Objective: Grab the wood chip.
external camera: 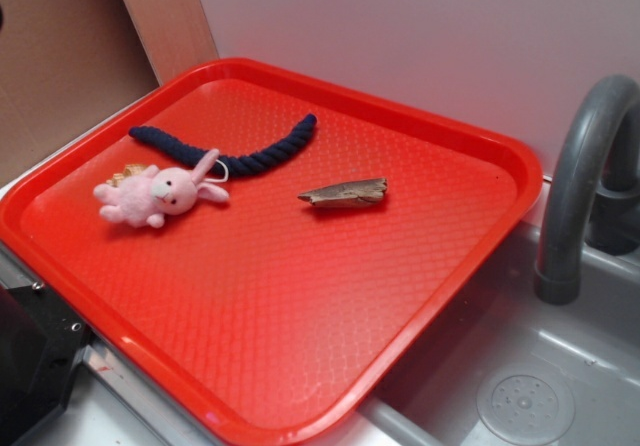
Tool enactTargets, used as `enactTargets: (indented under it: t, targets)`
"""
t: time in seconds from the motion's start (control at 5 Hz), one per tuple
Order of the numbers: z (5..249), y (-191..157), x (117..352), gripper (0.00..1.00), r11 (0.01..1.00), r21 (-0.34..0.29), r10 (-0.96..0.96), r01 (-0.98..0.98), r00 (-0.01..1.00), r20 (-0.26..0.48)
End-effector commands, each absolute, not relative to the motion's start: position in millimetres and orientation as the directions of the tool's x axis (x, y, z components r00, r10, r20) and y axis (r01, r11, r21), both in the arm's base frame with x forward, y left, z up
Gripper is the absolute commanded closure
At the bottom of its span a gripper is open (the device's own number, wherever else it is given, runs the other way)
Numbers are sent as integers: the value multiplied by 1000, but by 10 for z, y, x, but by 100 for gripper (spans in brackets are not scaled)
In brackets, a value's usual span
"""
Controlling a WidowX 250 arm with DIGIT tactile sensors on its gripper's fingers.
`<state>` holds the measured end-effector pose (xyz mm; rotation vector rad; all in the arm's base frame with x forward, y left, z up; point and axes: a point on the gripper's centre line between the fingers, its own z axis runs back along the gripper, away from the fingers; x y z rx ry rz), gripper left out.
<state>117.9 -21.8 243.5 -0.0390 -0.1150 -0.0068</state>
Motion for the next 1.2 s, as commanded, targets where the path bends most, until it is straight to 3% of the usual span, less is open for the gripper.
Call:
enactTargets:
  t: [0.0,0.4,0.8,1.0]
  targets:
    - [2435,-218,1179,0,999,-38,-5,9,993,115]
    - [2205,-140,1655,0,961,-5,-269,276,940,211]
    - [1886,-256,2015,0,952,83,-306,295,930,203]
    - [1569,-368,2283,0,955,83,-295,286,943,154]
